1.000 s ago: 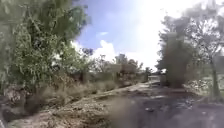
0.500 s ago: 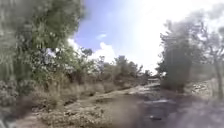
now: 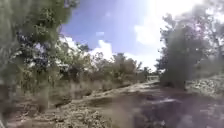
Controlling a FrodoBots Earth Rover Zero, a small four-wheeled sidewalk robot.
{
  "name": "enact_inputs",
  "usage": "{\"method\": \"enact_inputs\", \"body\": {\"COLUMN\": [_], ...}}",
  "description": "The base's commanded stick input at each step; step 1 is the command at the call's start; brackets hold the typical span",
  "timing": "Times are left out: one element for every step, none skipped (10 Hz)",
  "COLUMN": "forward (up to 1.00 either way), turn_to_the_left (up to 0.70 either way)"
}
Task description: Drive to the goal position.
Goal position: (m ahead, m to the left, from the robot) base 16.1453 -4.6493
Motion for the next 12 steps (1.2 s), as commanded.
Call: {"method": "enact_inputs", "body": {"forward": [0.70,0.70,0.70,0.70,0.70,0.70,0.70,0.70,0.70,0.70,0.70,0.70], "turn_to_the_left": [0.00,0.00,0.00,0.00,0.00,0.00,0.00,0.00,0.00,0.00,0.00,0.00]}}
